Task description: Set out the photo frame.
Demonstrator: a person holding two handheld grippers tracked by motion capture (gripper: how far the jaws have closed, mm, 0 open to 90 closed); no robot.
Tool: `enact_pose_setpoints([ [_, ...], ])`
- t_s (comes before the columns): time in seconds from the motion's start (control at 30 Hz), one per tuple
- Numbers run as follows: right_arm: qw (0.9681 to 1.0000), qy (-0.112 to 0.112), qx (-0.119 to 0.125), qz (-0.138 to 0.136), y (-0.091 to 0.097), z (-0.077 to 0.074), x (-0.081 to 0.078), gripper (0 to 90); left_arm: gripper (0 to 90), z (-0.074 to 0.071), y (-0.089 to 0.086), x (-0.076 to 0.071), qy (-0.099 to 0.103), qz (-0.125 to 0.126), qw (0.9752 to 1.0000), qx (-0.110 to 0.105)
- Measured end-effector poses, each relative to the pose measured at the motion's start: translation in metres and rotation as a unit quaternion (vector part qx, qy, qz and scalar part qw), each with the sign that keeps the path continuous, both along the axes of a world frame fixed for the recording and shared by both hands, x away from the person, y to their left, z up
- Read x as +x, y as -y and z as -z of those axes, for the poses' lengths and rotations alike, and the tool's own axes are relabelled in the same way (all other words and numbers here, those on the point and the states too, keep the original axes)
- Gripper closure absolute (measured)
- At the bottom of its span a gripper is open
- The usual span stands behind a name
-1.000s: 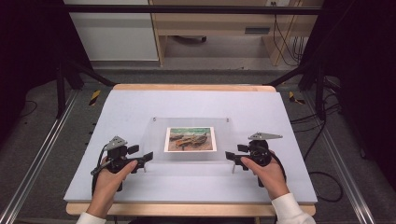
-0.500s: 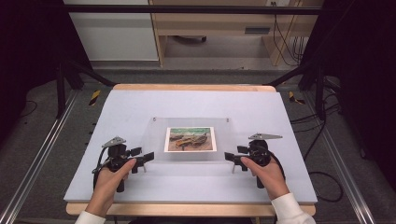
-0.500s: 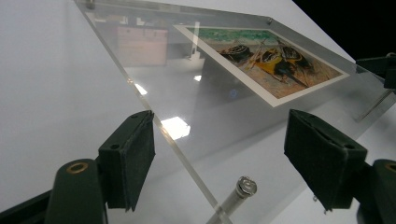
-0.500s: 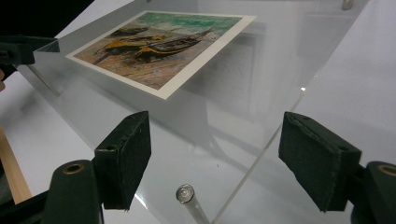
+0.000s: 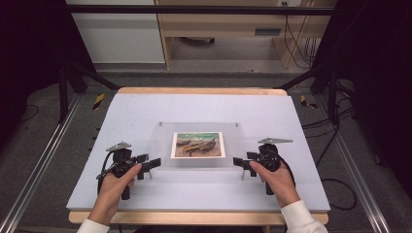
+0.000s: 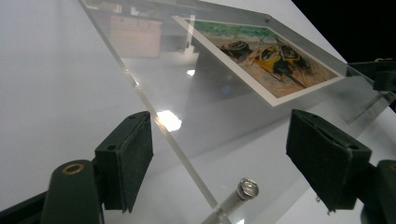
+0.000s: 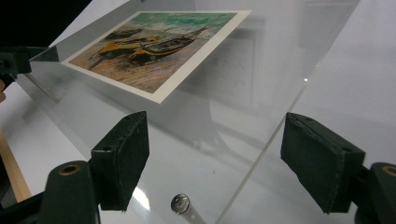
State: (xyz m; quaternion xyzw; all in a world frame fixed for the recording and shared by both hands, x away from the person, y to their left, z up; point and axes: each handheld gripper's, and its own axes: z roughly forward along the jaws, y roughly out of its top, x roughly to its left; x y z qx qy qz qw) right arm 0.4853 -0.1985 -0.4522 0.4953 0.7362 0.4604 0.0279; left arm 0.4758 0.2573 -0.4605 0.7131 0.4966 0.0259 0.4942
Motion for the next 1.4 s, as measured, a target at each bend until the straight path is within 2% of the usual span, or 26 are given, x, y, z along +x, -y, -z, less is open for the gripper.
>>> enact_pose_setpoints([
  [0.5,0.9999,-0.014,0.01,-0.002,0.0015,0.0003,-0.0022,23.5,20.9,0.0011,0.0011,0.0011,0.002,0.002,1.0,-0.001],
  [0.7,0.9994,-0.028,0.022,-0.002,0.0031,0.0009,-0.0036,23.5,20.5,0.0013,0.0015,0.0022,0.002,0.003,1.0,-0.002],
  [0.8,0.9987,-0.037,0.035,-0.01,0.0027,0.0032,-0.0016,23.8,19.9,0.0008,0.0025,0.0036,-0.001,0.004,1.0,0.001],
  [0.93,0.9987,-0.037,0.034,-0.007,0.0019,0.0038,0.0006,23.9,19.4,0.0026,0.0043,0.0069,-0.01,0.009,0.9999,-0.008],
  [1.4,0.9989,-0.037,0.03,-0.004,0.0014,0.003,0.0026,25.8,23.1,0.0022,0.0022,0.0086,-0.013,0.006,0.9998,-0.011],
])
